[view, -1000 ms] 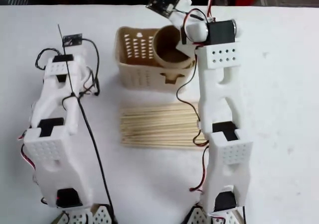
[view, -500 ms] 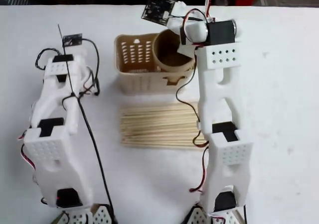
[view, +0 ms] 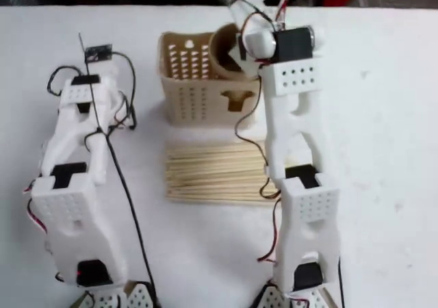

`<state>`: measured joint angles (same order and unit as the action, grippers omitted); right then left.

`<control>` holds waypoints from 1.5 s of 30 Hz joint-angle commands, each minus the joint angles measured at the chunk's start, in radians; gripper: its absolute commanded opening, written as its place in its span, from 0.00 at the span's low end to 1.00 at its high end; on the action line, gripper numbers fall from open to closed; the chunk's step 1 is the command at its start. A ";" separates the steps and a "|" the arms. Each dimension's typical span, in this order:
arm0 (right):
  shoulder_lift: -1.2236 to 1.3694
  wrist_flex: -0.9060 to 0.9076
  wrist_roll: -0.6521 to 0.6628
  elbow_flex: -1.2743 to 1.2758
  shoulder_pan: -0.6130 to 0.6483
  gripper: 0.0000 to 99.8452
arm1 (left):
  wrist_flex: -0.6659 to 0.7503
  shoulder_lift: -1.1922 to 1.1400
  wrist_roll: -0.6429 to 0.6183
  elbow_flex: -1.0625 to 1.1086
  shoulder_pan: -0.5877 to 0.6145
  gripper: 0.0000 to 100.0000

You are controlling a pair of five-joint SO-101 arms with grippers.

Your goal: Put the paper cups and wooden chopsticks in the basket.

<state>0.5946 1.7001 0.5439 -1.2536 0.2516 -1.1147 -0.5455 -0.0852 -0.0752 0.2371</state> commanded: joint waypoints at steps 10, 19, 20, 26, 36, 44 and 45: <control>-0.275 0.024 -0.133 -0.061 -0.013 0.14 | 0.015 0.058 0.008 -0.006 -0.025 0.17; -0.719 0.021 -0.249 0.565 -0.239 0.02 | -0.224 0.217 0.184 -0.133 -0.059 0.05; -0.783 0.019 -0.247 0.674 -0.275 0.02 | -0.258 0.248 0.233 -0.144 -0.076 0.05; -1.251 -0.130 -0.124 1.381 -0.389 0.02 | -0.460 0.433 0.499 -0.147 -0.242 0.05; -1.871 -0.469 0.037 2.435 -0.427 0.02 | -0.643 0.516 0.724 -0.095 -0.567 0.05; -2.048 -0.538 0.092 2.684 -0.467 0.02 | -0.385 0.510 0.819 0.157 -0.748 0.07; -2.074 -0.550 0.092 2.714 -0.467 0.02 | -0.341 0.510 0.816 0.189 -0.754 0.10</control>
<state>-1.4200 1.1815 0.6222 1.4101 -0.1995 -1.5719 -0.0790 0.7173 0.0522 -0.4780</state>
